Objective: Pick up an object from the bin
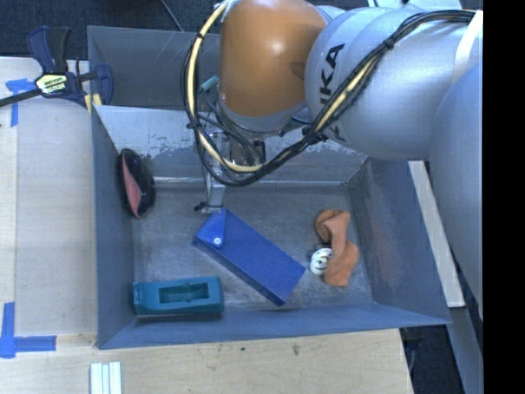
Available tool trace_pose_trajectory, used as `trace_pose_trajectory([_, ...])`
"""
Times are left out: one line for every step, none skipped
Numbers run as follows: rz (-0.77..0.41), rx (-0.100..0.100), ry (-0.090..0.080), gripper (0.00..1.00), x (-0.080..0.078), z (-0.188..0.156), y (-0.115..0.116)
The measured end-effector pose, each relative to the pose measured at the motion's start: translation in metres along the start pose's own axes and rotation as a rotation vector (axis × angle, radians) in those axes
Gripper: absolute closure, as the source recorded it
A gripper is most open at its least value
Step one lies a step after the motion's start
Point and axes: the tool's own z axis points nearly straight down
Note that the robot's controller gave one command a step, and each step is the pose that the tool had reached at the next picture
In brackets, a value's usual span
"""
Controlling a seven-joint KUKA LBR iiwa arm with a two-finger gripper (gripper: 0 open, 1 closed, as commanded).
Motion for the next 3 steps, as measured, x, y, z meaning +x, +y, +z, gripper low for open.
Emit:
trace_pose_trajectory([0.003,-0.001,-0.007,0.0,-0.001,-0.005,-0.001])
trace_pose_trajectory([-0.059,-0.002,-0.012,0.0,0.012,0.022,-0.019])
trace_pose_trajectory([-0.135,-0.001,-0.012,0.0,0.016,0.078,-0.045])
